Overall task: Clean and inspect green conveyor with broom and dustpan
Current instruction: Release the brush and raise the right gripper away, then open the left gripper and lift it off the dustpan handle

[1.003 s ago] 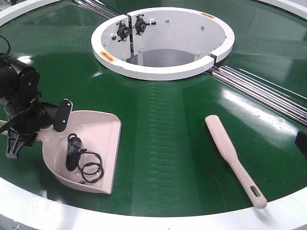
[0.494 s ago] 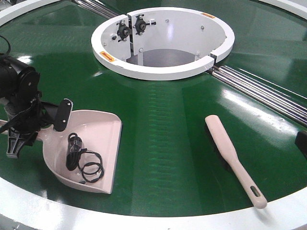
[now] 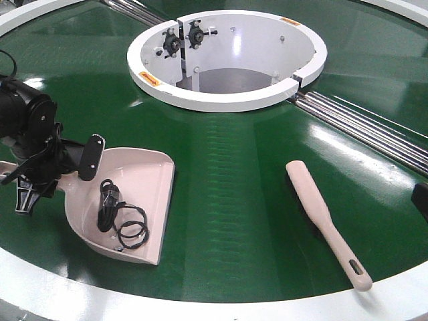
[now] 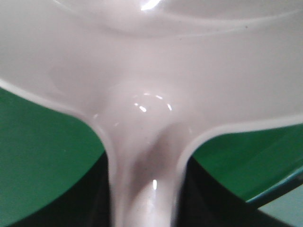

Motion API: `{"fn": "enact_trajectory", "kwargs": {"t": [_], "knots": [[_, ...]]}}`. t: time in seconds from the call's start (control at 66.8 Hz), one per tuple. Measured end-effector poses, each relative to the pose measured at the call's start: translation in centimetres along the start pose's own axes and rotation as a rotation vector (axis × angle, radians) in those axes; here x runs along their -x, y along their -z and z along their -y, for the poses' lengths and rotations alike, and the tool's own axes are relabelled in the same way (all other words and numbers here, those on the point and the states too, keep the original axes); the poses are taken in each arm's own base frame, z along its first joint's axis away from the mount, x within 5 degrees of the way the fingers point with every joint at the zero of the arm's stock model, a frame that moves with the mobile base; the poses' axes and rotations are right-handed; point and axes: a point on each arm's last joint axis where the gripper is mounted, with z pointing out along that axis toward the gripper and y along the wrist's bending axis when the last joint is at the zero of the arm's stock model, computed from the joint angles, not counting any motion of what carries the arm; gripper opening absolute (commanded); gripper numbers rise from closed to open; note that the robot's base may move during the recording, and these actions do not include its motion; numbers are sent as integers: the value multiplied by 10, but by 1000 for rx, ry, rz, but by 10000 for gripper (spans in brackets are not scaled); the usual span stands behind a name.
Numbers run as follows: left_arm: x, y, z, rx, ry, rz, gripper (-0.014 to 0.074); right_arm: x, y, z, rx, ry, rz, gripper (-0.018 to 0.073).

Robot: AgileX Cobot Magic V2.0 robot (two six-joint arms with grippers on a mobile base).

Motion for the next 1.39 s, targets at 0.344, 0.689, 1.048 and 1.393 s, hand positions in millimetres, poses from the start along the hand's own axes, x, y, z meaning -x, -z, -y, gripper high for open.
{"fn": "enact_trajectory", "kwargs": {"t": [0.344, 0.689, 1.048, 1.393], "knots": [[1, 0, -2, 20, 7, 12, 523, 0, 0, 0, 0, 0, 0, 589], [-7, 50, 10, 66, 102, 105, 541, 0, 0, 0, 0, 0, 0, 589], [-40, 191, 74, 297, 660, 431, 512, 0, 0, 0, 0, 1, 0, 589], [-67, 254, 142, 423, 1131, 669, 488, 0, 0, 0, 0, 1, -1, 589]]}}
